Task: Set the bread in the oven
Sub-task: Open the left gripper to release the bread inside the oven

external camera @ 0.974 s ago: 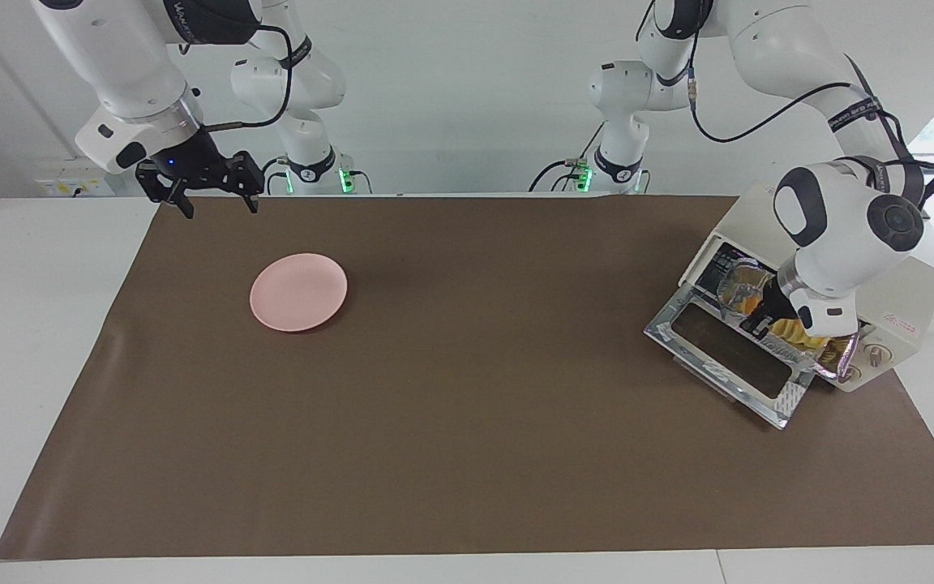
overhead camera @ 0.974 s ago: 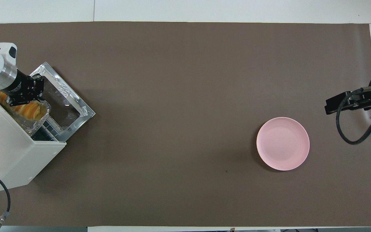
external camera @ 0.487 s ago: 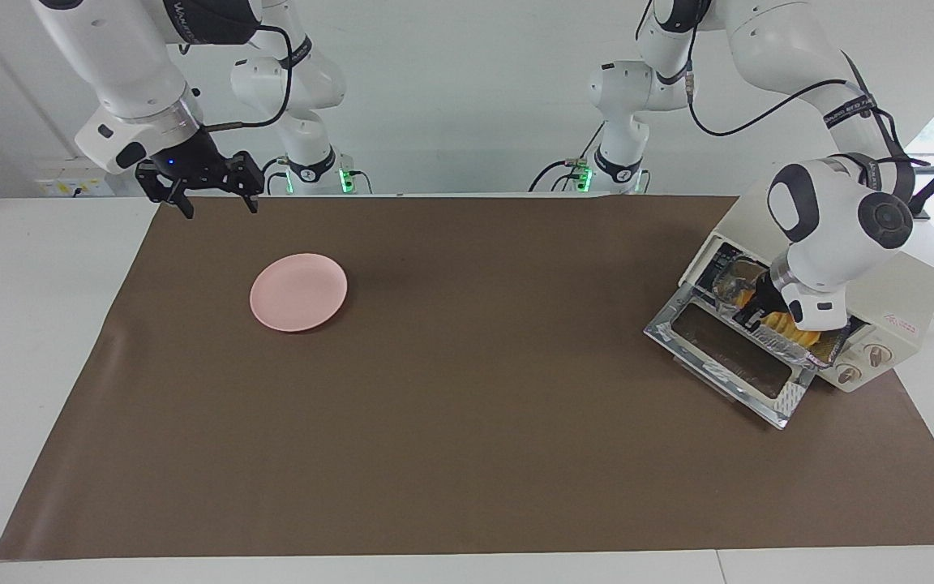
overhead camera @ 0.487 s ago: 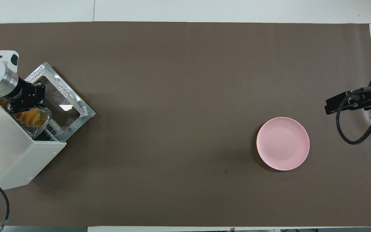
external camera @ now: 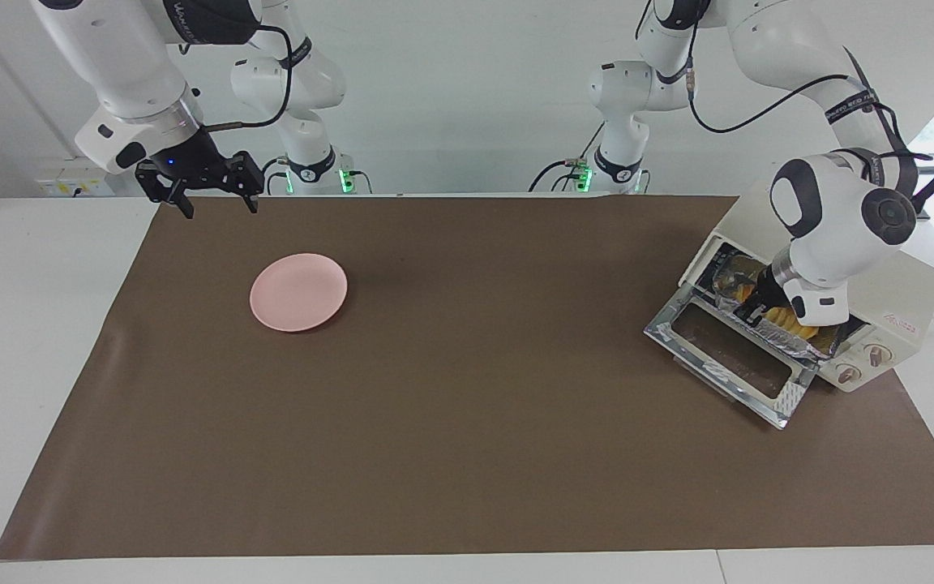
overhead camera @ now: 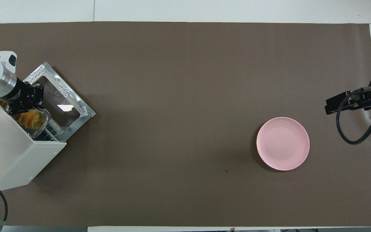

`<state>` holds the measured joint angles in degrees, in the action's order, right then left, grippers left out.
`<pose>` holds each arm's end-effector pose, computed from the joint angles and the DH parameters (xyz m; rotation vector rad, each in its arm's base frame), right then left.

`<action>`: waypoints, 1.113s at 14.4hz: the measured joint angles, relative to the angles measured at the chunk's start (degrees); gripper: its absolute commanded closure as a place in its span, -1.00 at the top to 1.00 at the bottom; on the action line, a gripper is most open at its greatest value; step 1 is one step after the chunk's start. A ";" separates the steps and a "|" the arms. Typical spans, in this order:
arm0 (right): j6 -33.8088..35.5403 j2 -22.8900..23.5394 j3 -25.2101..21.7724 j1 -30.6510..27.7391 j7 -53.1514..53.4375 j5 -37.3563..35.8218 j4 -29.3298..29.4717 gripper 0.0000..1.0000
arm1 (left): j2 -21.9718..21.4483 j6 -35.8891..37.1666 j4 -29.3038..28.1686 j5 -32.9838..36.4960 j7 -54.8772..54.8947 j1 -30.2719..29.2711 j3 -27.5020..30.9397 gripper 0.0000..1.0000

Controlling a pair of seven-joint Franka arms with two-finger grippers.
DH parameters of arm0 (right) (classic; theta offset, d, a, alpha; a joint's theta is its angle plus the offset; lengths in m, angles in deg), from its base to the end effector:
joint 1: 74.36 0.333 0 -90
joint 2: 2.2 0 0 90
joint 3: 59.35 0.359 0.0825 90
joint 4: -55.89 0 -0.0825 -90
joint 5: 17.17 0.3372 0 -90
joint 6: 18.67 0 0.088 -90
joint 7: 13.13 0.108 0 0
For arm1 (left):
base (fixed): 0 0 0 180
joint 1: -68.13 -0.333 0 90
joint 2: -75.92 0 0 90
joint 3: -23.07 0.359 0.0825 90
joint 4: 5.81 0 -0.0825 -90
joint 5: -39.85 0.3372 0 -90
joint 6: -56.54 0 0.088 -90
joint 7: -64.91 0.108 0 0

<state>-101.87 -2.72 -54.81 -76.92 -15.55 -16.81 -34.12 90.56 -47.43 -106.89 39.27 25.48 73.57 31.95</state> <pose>0.4910 0.0179 0.6612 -3.1286 -0.1207 0.1720 0.5734 0.0256 0.4654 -2.8267 -1.1137 0.2788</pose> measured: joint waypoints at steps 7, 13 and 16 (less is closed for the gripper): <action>0.00 0.00 0.00 0.00 0.00 0.00 0.00 1.00 | -0.35 0.68 -0.26 0.19 2.01 0.08 -0.17 -1.00; 0.00 0.00 0.00 -0.01 0.00 0.00 0.00 1.00 | -0.50 0.58 -0.46 0.39 3.45 0.12 -0.37 1.00; 0.00 0.00 0.00 -0.01 0.00 0.00 0.00 1.00 | -0.61 0.13 0.09 0.43 3.60 0.28 -0.51 1.00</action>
<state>-101.87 -2.72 -54.81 -76.92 -15.55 -16.81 -34.12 89.95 -47.30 -106.80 39.70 29.08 73.85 31.44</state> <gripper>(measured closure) 0.000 0.291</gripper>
